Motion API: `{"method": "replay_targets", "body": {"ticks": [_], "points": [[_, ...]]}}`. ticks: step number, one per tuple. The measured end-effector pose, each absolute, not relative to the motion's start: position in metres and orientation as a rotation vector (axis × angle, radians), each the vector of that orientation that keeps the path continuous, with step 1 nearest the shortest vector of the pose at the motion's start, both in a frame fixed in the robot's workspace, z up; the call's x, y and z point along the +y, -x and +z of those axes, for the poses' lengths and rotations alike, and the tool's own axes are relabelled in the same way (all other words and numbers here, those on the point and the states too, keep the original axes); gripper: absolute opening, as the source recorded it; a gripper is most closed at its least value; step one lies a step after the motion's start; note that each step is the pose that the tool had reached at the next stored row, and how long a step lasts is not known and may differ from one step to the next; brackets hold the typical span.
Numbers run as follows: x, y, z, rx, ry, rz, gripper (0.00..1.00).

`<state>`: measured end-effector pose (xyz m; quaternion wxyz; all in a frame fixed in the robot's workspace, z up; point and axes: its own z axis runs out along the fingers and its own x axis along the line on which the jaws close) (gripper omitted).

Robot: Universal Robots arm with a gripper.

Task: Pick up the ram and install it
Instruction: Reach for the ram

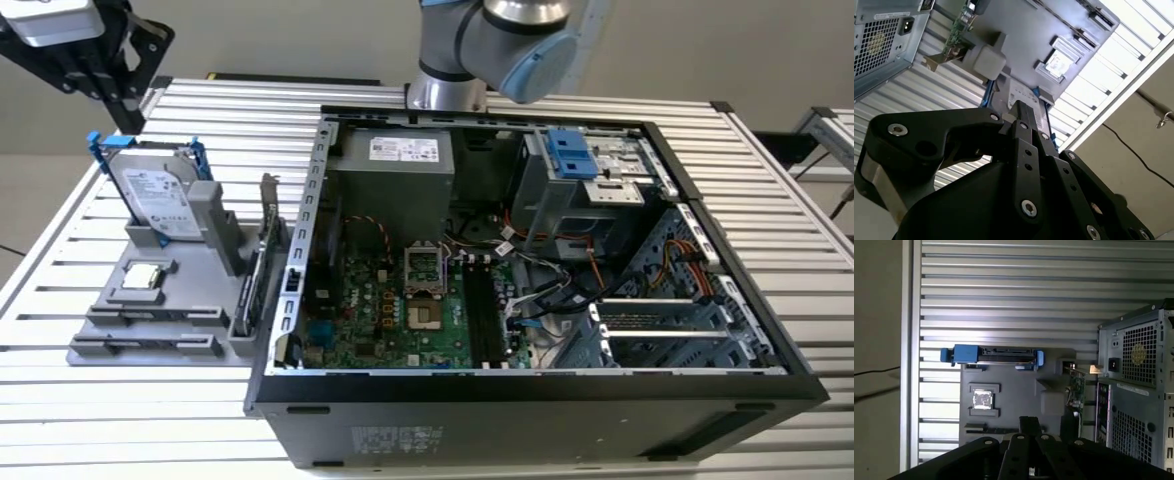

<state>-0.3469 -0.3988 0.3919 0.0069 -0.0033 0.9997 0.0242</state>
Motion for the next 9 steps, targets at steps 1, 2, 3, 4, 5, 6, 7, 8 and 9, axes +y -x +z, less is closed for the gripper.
{"method": "replay_targets", "body": {"ticks": [1, 2, 3, 4, 5, 6, 7, 8, 9], "points": [[-0.399, 0.348, 0.392, 3.127, 0.012, 0.076, 0.0], [-0.399, 0.35, 0.392, 3.127, 0.013, 0.076, 0.0], [-0.399, 0.351, 0.392, 3.127, 0.015, 0.076, 0.0], [-0.399, 0.353, 0.392, 3.127, 0.016, 0.076, 0.0], [-0.399, 0.355, 0.392, 3.127, 0.018, 0.076, 0.0], [-0.399, 0.356, 0.392, 3.127, 0.019, 0.076, 0.0], [-0.399, 0.358, 0.392, 3.127, 0.021, 0.076, 0.0], [-0.399, 0.359, 0.392, 3.127, 0.022, 0.076, 0.0], [-0.399, 0.36, 0.392, 3.127, 0.024, 0.076, 0.0]]}}
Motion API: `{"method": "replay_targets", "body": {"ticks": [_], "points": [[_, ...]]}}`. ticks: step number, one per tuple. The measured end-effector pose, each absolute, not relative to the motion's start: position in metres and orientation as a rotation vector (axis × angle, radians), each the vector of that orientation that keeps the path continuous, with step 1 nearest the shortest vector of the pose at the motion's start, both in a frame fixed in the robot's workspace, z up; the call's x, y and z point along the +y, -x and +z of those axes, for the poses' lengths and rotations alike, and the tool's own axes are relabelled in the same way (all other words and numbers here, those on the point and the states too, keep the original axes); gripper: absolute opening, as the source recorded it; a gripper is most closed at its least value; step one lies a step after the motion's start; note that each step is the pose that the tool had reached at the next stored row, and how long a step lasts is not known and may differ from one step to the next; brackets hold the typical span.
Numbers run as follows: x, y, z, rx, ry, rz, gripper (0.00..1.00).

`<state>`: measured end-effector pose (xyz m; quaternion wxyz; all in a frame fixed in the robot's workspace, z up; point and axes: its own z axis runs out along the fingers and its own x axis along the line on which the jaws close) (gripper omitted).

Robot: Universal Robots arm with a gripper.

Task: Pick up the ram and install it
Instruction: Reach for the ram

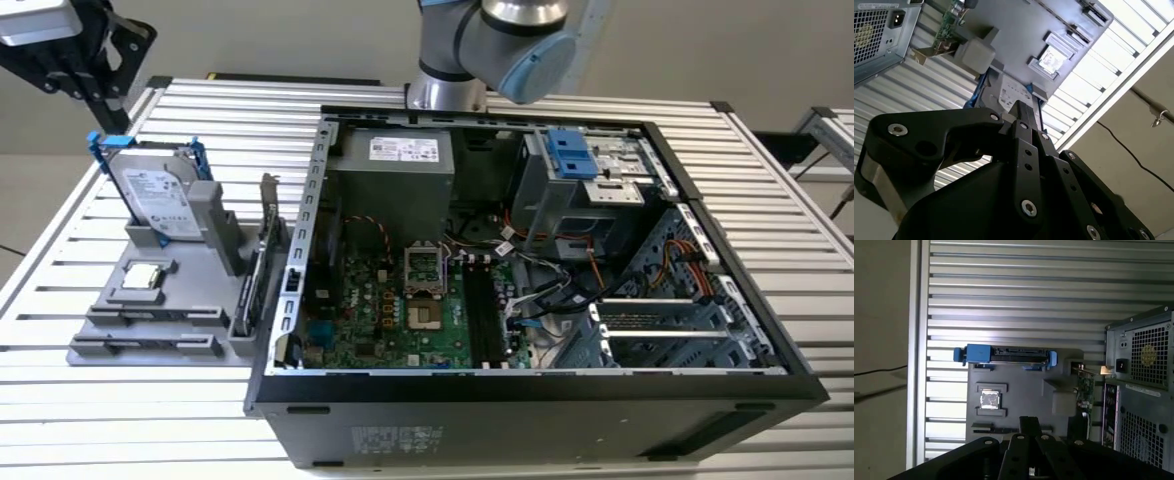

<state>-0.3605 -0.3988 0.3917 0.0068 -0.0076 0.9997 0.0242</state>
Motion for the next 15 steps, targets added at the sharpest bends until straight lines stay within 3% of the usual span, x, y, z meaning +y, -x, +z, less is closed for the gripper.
{"method": "replay_targets", "body": {"ticks": [15], "points": [[-0.3989, 0.3701, 0.3916, 3.127, 0.034, 0.076, 0.0]]}}
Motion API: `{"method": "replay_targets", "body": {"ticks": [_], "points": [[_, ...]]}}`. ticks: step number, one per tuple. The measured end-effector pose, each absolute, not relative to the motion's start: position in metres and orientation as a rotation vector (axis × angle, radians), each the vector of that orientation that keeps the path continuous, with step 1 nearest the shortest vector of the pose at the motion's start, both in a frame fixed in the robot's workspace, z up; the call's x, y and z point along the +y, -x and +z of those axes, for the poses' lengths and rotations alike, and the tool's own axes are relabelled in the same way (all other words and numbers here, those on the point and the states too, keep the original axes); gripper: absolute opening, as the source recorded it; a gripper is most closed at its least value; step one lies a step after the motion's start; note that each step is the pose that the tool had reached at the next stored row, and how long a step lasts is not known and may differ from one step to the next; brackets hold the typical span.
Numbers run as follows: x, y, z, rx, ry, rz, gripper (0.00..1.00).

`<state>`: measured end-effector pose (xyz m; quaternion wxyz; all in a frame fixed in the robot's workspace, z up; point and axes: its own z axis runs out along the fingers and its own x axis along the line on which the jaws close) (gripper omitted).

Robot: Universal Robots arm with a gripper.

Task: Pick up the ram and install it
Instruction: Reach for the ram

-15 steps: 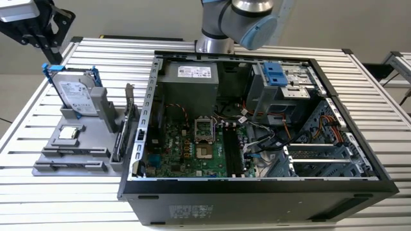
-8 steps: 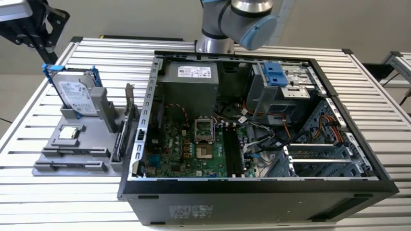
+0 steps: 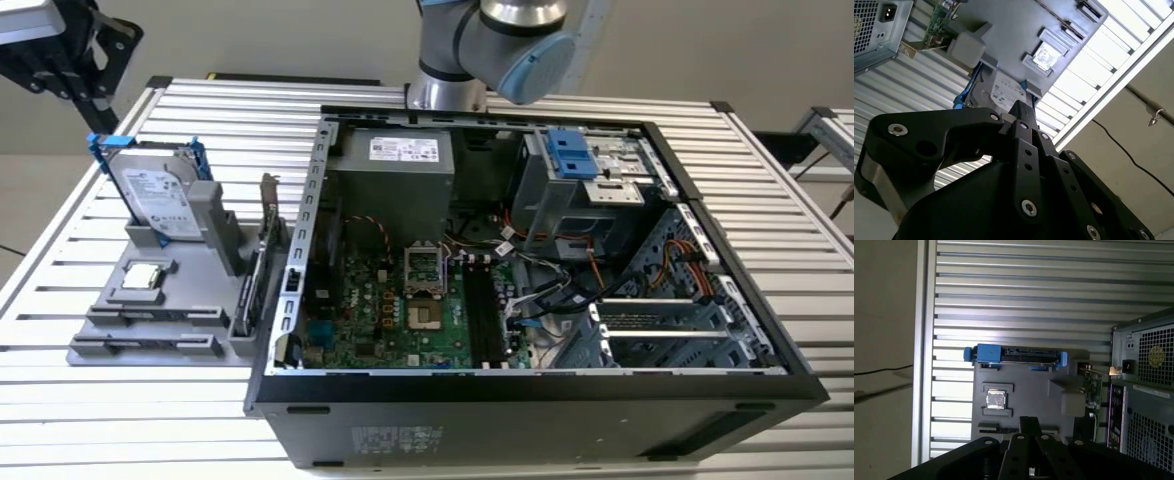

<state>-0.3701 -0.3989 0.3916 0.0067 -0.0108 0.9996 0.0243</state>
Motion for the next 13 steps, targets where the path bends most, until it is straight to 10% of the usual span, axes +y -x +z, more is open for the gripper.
{"method": "replay_targets", "body": {"ticks": [13], "points": [[-0.4083, 0.37, 0.3916, 3.127, 0.034, 0.076, 0.0]]}}
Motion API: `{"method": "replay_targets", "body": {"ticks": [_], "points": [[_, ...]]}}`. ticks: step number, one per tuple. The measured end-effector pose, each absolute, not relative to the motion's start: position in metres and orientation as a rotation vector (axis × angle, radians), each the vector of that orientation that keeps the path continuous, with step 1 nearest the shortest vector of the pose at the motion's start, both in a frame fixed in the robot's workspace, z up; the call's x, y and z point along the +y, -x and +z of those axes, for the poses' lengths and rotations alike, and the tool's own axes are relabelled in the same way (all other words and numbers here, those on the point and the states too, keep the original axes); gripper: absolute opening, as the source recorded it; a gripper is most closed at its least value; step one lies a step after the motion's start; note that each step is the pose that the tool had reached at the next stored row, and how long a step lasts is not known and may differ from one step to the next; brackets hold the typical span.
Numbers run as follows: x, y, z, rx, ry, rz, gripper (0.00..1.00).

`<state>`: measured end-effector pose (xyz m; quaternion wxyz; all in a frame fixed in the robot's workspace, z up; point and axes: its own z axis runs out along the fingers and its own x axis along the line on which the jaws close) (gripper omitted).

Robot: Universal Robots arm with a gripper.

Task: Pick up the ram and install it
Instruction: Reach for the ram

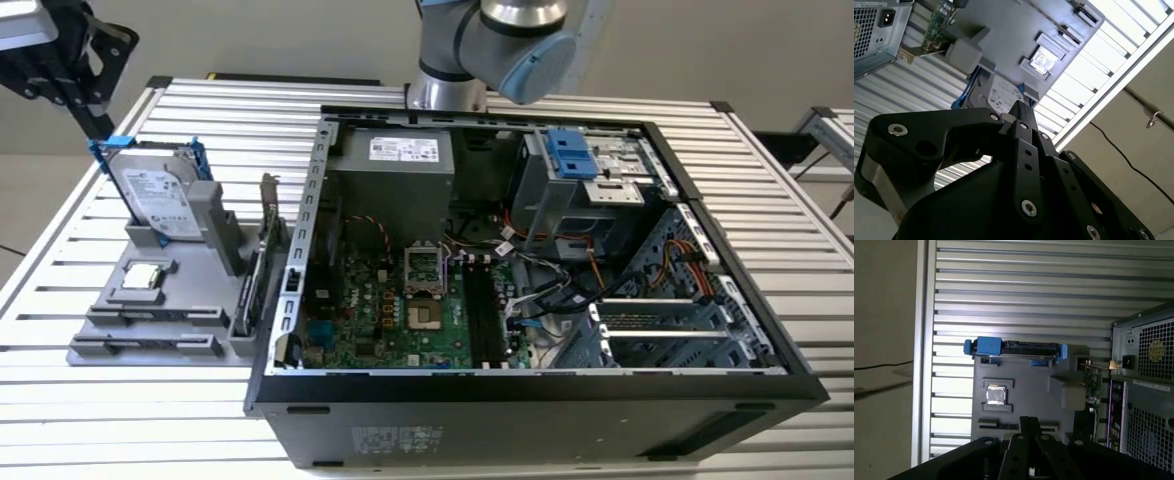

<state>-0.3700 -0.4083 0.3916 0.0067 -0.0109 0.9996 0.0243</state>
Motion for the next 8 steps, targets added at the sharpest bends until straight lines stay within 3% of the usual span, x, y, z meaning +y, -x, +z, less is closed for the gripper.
{"method": "replay_targets", "body": {"ticks": [8], "points": [[-0.4137, 0.37, 0.3917, 3.127, 0.034, 0.076, 0.0]]}}
